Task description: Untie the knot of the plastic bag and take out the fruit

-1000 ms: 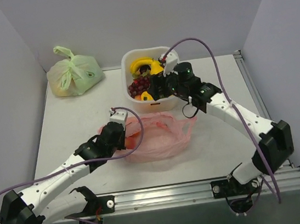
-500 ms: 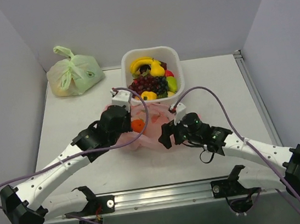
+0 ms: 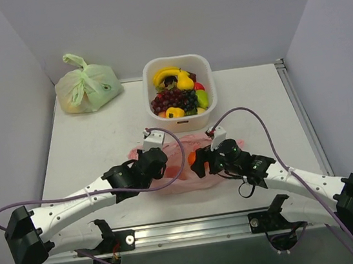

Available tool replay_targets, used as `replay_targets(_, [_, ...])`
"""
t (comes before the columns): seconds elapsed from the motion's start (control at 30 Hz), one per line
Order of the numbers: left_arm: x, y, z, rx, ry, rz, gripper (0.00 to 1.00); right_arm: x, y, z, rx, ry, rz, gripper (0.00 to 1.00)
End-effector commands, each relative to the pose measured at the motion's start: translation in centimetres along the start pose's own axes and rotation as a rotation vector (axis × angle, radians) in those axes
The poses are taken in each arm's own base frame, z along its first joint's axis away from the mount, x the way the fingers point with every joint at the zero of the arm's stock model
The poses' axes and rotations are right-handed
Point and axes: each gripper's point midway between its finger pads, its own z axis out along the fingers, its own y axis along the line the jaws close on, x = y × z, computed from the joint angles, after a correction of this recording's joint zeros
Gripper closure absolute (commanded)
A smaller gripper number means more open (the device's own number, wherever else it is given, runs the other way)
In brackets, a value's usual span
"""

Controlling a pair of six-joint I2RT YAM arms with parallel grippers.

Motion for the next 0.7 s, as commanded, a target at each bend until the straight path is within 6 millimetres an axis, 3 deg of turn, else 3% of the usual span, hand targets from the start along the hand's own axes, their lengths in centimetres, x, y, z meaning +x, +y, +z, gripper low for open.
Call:
replay_targets(0.0, [0.0,1.5,-0.4,-0.051,-0.034,-0.129,1.00,-2.4,1.1,-0.9,-0.016,-0.049,-0.029,0.23])
replay_targets(0.17, [1.8,2.1,-0.8,-0.041,-0.021,-0.194,1.00,-3.0,4.1,-1.8,-0.084,-0.028,-0.116,0.24])
replay_targets(0.23, [2.3,2.3,-1.0,-0.039,-0.019,-0.216,1.00,-3.0,6.5,-2.1,-0.152,-0.010,-0.149,0.24])
replay_targets(0.33, [2.7,2.4,-1.1,-0.034,-0.021,-0.252,1.00,-1.8,8.3,-1.7,-0.200,0.073,-0.158,0.26])
replay_targets(0.37, [2.7,2.5,-1.1,-0.039,-0.024,-0.266,1.00,-0.3,8.7,-1.5,-0.223,0.147,-0.155,0.28])
replay_targets(0.43, [2.9,2.7,-1.0,-0.048,-0.025,-0.277,1.00,0.7,9.6,-1.5,-0.245,0.206,-0.163,0.30])
replay_targets(0.47, [3.0,2.7,-1.0,-0.049,-0.026,-0.283,1.00,2.7,9.0,-1.3,-0.223,0.297,-0.165,0.31])
replay_targets(0.57, [3.2,2.6,-0.7,-0.050,-0.027,-0.298,1.00,5.3,8.0,-0.8,-0.159,0.431,-0.167,0.34])
replay_targets(0.67, [3.5,2.3,-0.3,-0.046,-0.022,-0.301,1.00,6.2,7.2,-0.8,-0.093,0.520,-0.174,0.40])
